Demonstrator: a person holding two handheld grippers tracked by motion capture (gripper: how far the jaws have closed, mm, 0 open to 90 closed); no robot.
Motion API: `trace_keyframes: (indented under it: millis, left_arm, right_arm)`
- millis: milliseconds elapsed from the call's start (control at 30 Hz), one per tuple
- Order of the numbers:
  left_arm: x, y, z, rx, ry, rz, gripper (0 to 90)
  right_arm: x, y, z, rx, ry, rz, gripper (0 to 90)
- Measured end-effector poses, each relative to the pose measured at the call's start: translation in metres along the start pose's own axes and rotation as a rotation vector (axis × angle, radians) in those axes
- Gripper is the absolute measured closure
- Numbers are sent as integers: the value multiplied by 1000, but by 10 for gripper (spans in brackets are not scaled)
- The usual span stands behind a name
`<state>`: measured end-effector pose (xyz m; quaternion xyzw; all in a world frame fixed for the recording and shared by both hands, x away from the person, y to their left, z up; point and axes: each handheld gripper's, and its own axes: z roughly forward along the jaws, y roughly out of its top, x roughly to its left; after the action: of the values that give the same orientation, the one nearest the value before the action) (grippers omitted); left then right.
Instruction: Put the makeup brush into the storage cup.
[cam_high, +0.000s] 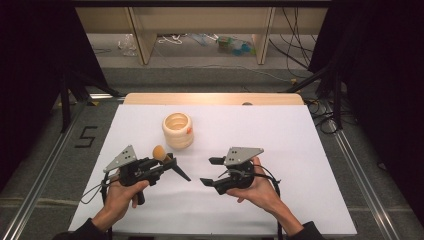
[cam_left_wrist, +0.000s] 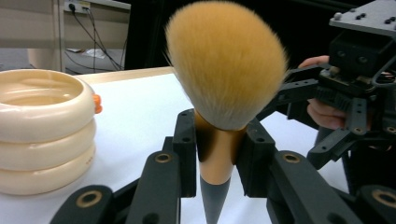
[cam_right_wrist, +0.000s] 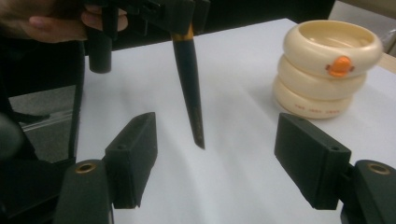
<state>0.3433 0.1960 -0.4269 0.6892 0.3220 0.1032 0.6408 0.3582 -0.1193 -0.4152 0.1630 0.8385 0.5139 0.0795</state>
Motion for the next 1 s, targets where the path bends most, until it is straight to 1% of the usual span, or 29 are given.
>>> trace_keyframes:
  millis: [67,100,133,167,267,300,333,367,400,433,600,667,733,767,833,867,900,967,1000]
  left_arm:
    - [2,2,-1,2,10,7,718]
    - [3,3,-2,6,15,15,718]
    - [4,5,-2,12,20,18,719]
    - [4,6,-2,15,28,11,718]
    - [8,9,-2,35,31,15,718]
    - [8,11,-2,39,37,14,718]
    - [9,12,-2,45,40,10,718]
    - [10,13,-2,48,52,-5,718]
    - [13,14,-2,50,47,11,718]
    - [14,15,-2,53,51,11,718]
    - [22,22,-1,72,72,7,718]
    - [26,25,-1,68,78,5,718]
    - [29,30,-1,70,84,18,718]
    - [29,31,-1,68,88,13,718]
    - [33,37,-2,62,102,25,718]
    - [35,40,-3,60,107,25,718]
    - [36,42,-3,61,110,20,718]
    - [39,46,-3,59,116,21,718]
    - [40,47,-3,58,116,22,718]
  right_arm:
    - [-1,-3,-5,2,-14,8,300]
    - [-1,-4,-8,7,-27,21,297]
    - [-2,-5,-11,1,-38,17,290]
    - [-2,-7,-14,-2,-55,33,272]
    - [-4,-12,-23,-9,-95,31,265]
    - [-4,-13,-26,-1,-101,42,262]
    - [-4,-15,-28,-4,-105,48,261]
    - [-4,-17,-30,-13,-116,41,261]
    - [-4,-18,-32,-12,-120,42,259]
    - [-4,-21,-34,-7,-123,48,259]
    - [-3,-27,-42,11,-150,46,258]
    - [-3,-30,-45,7,-161,49,258]
    - [-3,-32,-49,14,-167,56,257]
    - [-3,-34,-52,10,-170,58,255]
    - [-4,-37,-56,6,-190,66,243]
    - [-4,-38,-58,7,-195,72,239]
    - [-5,-40,-61,-5,-213,76,226]
    - [-6,-43,-65,-2,-236,84,197]
    - [-7,-44,-67,1,-240,85,197]
